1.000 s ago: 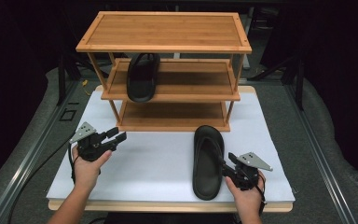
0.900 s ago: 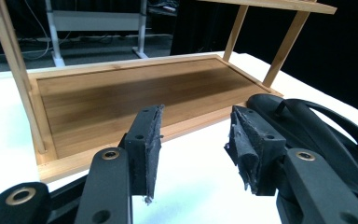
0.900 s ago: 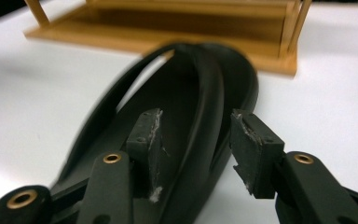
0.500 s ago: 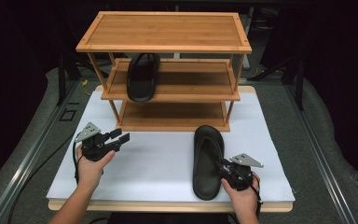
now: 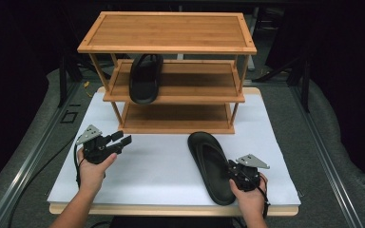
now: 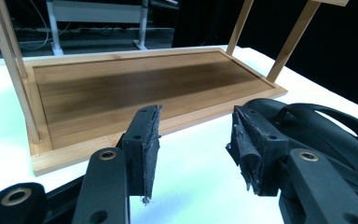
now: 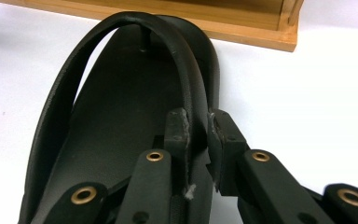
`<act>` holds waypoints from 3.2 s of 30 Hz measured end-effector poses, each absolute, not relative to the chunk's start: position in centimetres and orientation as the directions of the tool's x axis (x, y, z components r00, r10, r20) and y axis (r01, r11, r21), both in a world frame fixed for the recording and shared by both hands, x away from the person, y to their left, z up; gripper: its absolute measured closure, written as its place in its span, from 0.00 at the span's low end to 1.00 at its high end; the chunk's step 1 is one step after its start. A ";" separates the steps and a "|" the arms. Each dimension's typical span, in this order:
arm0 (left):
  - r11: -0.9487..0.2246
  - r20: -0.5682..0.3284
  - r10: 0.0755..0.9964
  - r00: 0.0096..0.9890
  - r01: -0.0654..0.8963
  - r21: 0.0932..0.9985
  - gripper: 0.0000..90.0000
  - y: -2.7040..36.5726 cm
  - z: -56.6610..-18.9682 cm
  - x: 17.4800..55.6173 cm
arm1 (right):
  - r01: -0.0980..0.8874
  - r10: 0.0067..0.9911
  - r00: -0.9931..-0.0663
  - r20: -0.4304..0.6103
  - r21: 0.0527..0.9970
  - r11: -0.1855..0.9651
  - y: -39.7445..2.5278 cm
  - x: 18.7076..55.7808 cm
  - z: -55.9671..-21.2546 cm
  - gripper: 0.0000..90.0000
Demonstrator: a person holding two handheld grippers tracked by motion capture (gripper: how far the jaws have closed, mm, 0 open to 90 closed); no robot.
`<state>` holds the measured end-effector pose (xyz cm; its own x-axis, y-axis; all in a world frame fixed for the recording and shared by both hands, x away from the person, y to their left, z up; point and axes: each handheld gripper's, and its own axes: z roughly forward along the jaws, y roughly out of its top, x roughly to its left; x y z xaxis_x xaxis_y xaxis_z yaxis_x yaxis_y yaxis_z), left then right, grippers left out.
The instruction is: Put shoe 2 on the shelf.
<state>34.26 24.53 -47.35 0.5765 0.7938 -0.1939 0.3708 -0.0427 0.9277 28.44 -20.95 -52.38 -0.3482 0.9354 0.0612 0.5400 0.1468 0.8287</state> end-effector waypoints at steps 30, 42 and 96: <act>-0.004 -0.232 0.806 0.544 0.397 0.918 0.57 25.1 -47.7 34.6 | 0.596 0.936 -0.344 0.077 0.788 0.154 -21.3 27.7 -53.0 0.85; 0.006 -0.237 0.811 0.535 0.396 0.918 0.57 25.6 -47.7 34.7 | 0.576 0.941 -0.339 -0.012 0.788 0.218 -20.5 27.7 -52.7 0.90; 0.028 -0.245 0.830 0.501 0.402 0.915 0.57 26.3 -47.7 34.8 | 0.467 0.941 -0.317 0.121 0.883 0.044 -21.7 25.7 -48.6 0.94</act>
<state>34.79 26.31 -47.72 0.5007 0.8302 -0.2452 0.4015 0.0282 0.9154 25.67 -21.75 -48.63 -0.3168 0.9408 0.1206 0.4669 0.0440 0.8832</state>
